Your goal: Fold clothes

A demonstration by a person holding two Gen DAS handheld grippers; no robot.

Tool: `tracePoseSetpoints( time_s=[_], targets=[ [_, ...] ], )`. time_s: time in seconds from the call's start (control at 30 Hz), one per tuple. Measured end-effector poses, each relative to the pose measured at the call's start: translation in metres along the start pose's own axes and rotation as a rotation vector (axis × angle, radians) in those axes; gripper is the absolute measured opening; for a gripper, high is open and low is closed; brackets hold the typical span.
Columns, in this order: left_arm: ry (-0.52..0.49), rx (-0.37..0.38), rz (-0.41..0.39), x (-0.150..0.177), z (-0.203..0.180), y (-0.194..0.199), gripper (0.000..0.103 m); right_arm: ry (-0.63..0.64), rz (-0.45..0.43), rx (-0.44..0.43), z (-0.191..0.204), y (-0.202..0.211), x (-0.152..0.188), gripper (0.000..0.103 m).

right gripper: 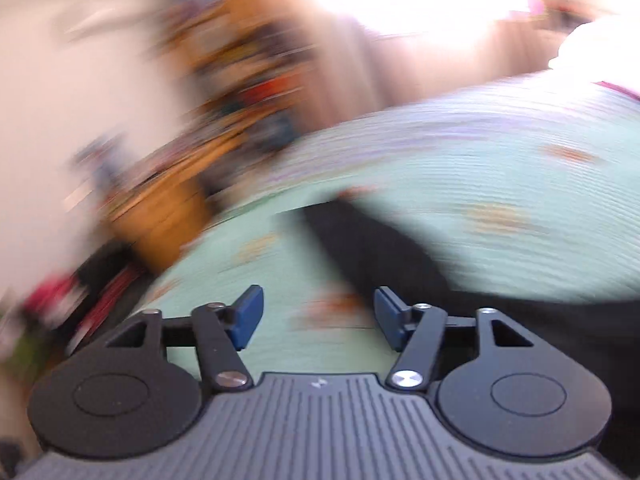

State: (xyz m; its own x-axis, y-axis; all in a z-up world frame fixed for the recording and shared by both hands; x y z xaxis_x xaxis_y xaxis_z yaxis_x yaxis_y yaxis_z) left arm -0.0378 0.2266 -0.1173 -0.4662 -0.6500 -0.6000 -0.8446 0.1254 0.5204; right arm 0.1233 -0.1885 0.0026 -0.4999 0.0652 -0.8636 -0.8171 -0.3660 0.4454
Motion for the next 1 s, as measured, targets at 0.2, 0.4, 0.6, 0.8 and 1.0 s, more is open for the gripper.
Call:
tracePoseSetpoints(
  time_s=[0.2,0.4,0.6,0.8,1.0],
  targets=[
    [-0.133,0.027,0.069,0.020,-0.070,-0.024,0.093,-0.354,0.005,0.316,-0.163,0.123,0.101,0.069],
    [-0.208,-0.002,0.119,0.041,-0.127,-0.036,0.093,-0.602,0.026,0.298,-0.222,0.132,0.186,0.069],
    [-0.243,-0.052,0.153,0.053,-0.160,-0.037,0.093,-0.780,-0.054,0.099,-0.252,0.108,0.228,0.074],
    [-0.275,-0.071,0.208,0.071,-0.190,-0.047,0.093,-0.777,-0.131,-0.047,-0.266,0.078,0.224,0.098],
    [-0.359,-0.069,0.239,0.092,-0.214,-0.047,0.094,-0.691,-0.109,-0.023,-0.248,0.046,0.197,0.060]
  ],
)
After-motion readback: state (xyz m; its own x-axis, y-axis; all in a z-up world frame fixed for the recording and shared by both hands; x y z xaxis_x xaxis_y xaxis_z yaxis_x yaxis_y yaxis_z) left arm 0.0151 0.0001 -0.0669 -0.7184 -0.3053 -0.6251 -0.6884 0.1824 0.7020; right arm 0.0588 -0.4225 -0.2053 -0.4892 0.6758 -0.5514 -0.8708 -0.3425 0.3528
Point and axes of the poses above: each gripper's, at about its wrist camera, not at the fingertips, and y roughly against the way its jaws point, z to its left, x to its underside, the point moved 1 cm from there along -y, roughly the way its jaws point, and after that the axes turned 15 degrees about y, right-handed, at the moved point
